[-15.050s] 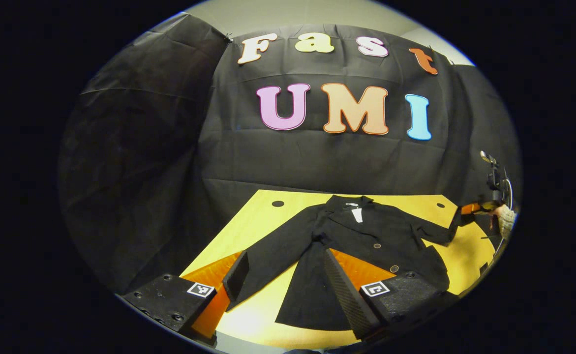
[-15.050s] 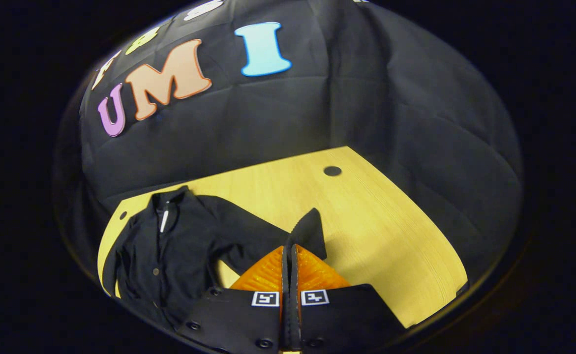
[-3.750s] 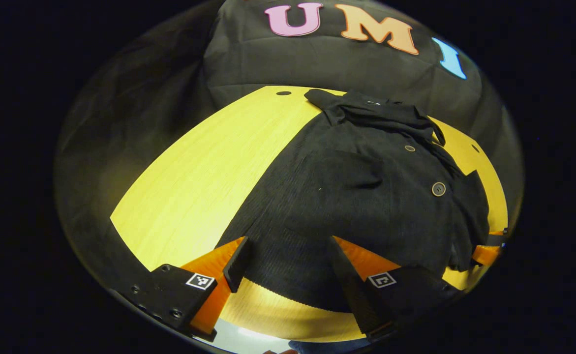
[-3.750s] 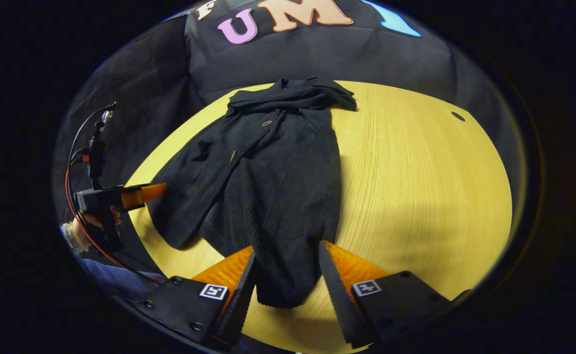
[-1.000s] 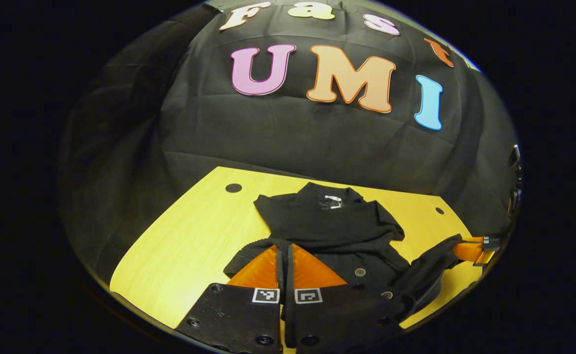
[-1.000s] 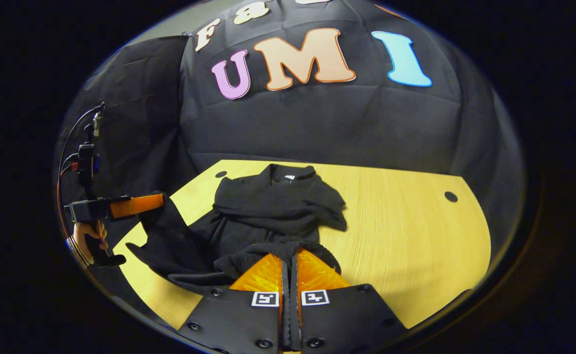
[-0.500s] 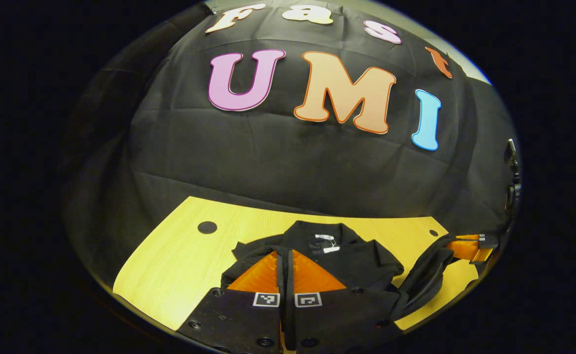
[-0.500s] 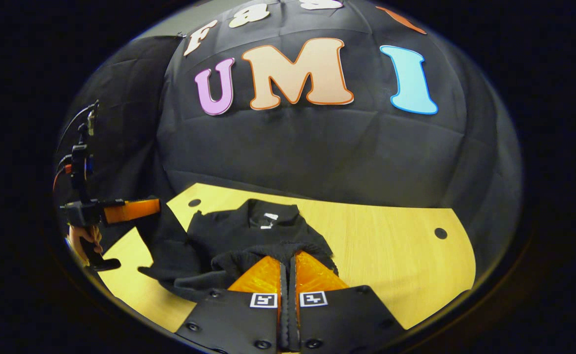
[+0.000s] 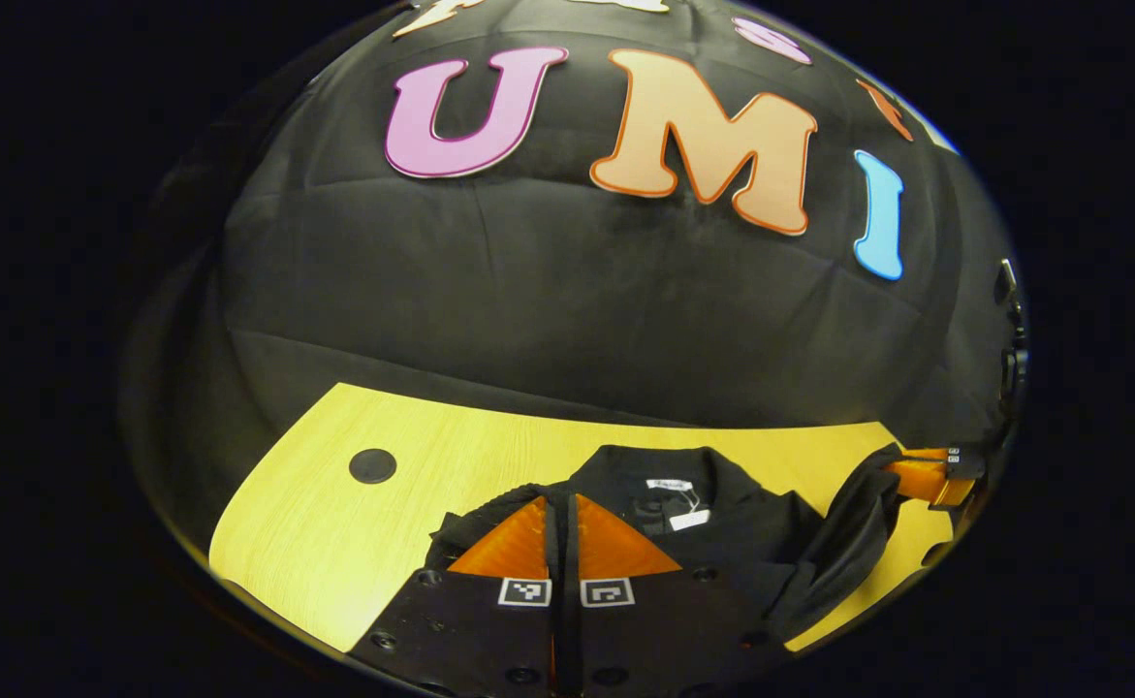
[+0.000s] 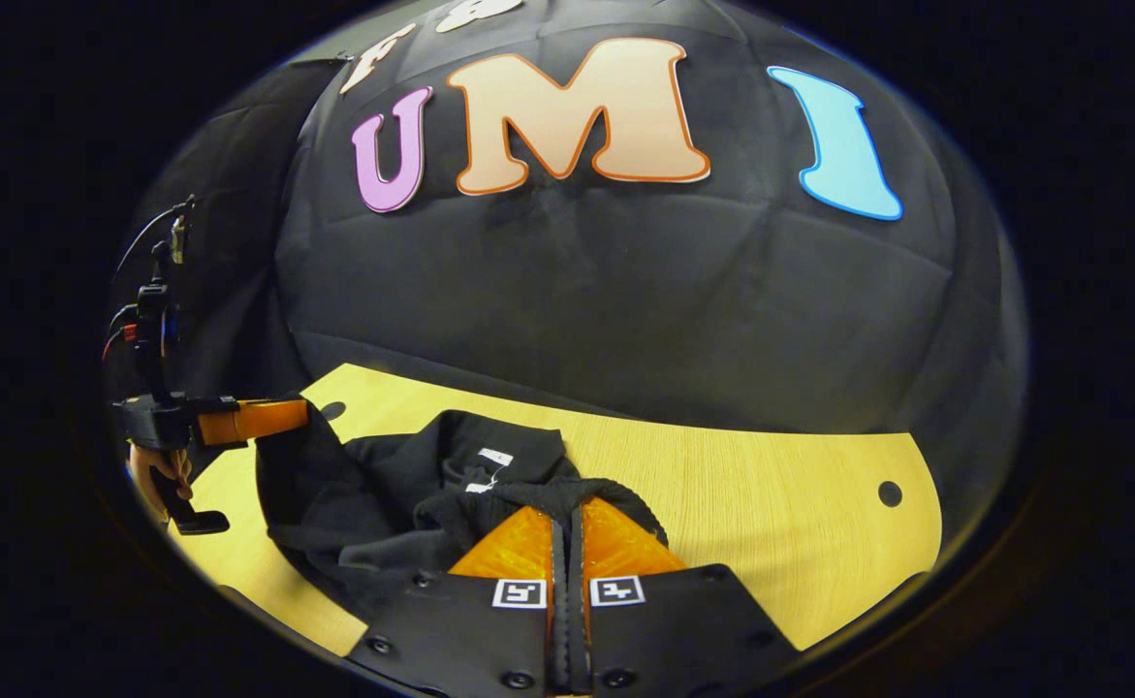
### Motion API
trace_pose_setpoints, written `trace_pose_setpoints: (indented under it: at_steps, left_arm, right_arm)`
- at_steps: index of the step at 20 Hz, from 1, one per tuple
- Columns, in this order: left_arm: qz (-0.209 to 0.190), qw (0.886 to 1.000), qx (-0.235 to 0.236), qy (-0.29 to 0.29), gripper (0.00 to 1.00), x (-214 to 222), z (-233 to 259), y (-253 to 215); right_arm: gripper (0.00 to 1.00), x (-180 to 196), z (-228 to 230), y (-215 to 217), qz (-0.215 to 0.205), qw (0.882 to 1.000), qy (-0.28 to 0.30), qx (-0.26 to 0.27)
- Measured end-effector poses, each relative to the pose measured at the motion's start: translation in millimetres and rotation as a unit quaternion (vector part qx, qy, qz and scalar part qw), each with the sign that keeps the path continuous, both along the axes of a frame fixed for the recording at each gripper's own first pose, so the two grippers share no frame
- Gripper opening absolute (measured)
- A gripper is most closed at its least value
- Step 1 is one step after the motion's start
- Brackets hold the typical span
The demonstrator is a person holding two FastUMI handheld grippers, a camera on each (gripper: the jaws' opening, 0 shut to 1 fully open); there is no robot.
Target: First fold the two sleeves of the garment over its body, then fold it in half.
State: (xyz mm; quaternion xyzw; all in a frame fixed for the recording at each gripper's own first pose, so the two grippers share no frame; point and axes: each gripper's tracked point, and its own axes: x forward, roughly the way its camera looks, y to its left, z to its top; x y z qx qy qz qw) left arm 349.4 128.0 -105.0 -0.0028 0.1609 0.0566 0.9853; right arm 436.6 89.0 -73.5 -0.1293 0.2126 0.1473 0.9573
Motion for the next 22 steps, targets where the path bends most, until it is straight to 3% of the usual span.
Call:
trace_pose_setpoints:
  at_steps: [7,14,16,17,18,20,22]
  left_arm:
    - [0.025,0.999,0.03,0.038,0.0,30,-25,26]
    - [0.03,0.996,0.063,0.055,0.0,42,-35,36]
    - [0.038,0.996,0.062,0.044,0.02,43,-30,37]
    - [0.049,0.996,0.071,0.037,0.02,42,-25,41]
    - [0.054,0.995,0.08,0.03,0.22,41,-17,44]
    - [0.057,0.994,0.09,0.012,0.62,40,-1,44]
    - [0.056,0.994,0.096,-0.004,0.91,38,13,43]
  right_arm:
    - [0.02,51,-35,-20,-0.037,0.999,0.038,-0.005]
    - [0.02,63,-51,-28,-0.052,0.997,0.055,-0.002]
    - [0.08,64,-49,-31,-0.052,0.997,0.046,-0.017]
    - [0.16,62,-47,-30,-0.049,0.998,0.043,-0.018]
    - [0.16,61,-44,-30,-0.051,0.998,0.04,-0.026]
    - [0.49,59,-36,-29,-0.048,0.998,0.031,-0.034]
    - [0.83,57,-26,-30,-0.055,0.998,0.021,-0.036]
